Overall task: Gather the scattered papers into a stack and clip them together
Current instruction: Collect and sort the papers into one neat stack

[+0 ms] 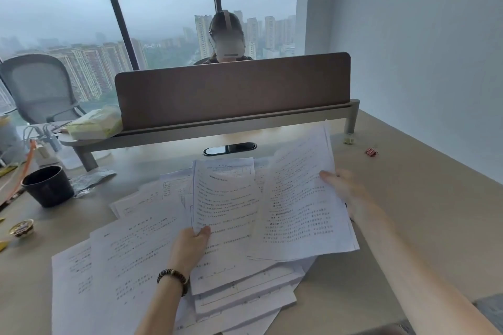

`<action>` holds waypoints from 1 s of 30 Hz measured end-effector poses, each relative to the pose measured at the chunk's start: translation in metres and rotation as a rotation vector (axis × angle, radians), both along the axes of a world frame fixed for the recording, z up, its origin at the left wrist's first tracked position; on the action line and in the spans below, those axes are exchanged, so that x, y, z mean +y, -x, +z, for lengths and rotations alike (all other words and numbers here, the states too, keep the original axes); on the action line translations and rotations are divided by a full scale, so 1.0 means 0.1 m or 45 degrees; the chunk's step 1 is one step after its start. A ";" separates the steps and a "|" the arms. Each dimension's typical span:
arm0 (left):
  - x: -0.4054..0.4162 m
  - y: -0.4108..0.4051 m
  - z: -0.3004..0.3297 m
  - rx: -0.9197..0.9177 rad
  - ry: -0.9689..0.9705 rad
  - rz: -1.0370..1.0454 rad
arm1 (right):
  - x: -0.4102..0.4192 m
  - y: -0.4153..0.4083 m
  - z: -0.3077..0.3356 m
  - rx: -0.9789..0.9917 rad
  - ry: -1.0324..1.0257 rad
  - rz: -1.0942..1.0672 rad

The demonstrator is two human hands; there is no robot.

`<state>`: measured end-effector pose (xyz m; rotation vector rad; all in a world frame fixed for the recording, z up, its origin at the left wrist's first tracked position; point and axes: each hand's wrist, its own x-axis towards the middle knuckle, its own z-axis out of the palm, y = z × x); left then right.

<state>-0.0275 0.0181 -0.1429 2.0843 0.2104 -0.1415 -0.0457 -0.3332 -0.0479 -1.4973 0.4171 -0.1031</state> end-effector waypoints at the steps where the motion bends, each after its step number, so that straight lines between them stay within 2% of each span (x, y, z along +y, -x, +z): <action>1: -0.01 0.01 0.02 0.000 0.013 -0.001 | 0.01 0.04 0.09 -0.035 0.016 0.015; 7: 0.03 0.03 0.05 0.013 0.055 -0.002 | 0.14 0.25 0.60 -0.301 0.194 0.097; 11: 0.02 0.08 0.10 -0.006 0.066 -0.011 | 0.16 0.40 0.83 -0.427 0.090 0.334; 14: -0.04 0.19 0.24 -0.051 0.090 -0.007 | 0.16 0.48 0.89 -0.499 -0.072 0.394; 17: -0.14 0.32 0.43 -0.085 0.288 0.020 | 0.15 0.43 0.75 -0.421 -0.145 0.305; 22: -0.23 0.46 0.68 -0.097 0.669 -0.001 | 0.17 0.34 0.33 -0.142 -0.070 0.108; 30: -0.51 0.62 0.86 -0.097 0.878 -0.208 | 0.40 0.34 -0.06 0.033 -0.085 0.103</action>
